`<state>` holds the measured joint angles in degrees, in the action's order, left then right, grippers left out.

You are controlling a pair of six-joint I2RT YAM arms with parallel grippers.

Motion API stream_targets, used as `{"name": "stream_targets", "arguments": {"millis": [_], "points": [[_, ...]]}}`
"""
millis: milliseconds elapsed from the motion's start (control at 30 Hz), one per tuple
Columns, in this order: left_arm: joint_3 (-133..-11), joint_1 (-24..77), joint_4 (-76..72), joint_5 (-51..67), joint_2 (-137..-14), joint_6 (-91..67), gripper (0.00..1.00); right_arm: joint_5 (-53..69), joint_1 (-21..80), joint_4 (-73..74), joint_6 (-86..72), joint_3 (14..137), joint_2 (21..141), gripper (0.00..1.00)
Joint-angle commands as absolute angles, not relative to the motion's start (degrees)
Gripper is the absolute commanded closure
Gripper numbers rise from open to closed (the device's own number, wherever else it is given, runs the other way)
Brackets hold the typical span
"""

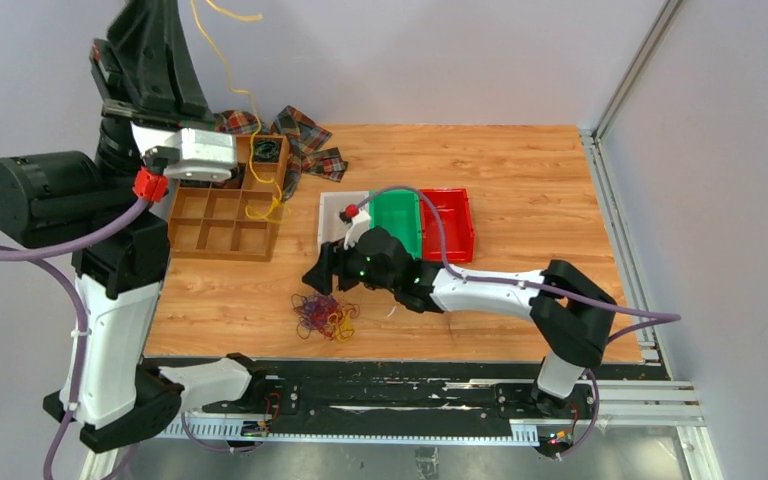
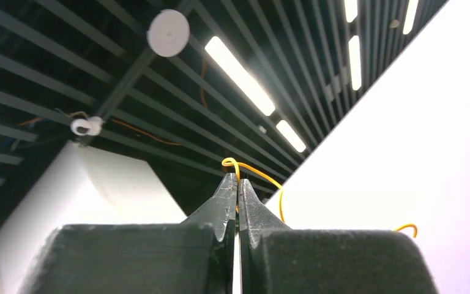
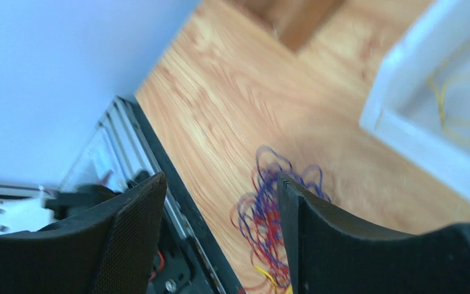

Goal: Untangle the cables
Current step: Place the cable in the bin.

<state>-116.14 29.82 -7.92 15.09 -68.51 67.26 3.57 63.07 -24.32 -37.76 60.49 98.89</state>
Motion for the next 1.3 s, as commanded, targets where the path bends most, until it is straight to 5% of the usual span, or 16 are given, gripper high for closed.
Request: {"name": "stream_targets", "arguments": {"millis": [0,333,1267], "points": [[-108.38,30.23,-10.45,15.42,-63.26,62.05,0.99,5.03,61.24,-21.96,-32.61,67.45,95.88,0.33],[-101.47,30.23,-1.99,13.93,-60.91,51.51,0.99,6.69,55.50,-20.75,-32.66,76.17,98.25,0.39],[-86.51,30.18,-0.93,5.28,-71.89,58.07,1.00,-6.40,38.07,-12.78,-34.69,53.10,84.28,0.43]]}}
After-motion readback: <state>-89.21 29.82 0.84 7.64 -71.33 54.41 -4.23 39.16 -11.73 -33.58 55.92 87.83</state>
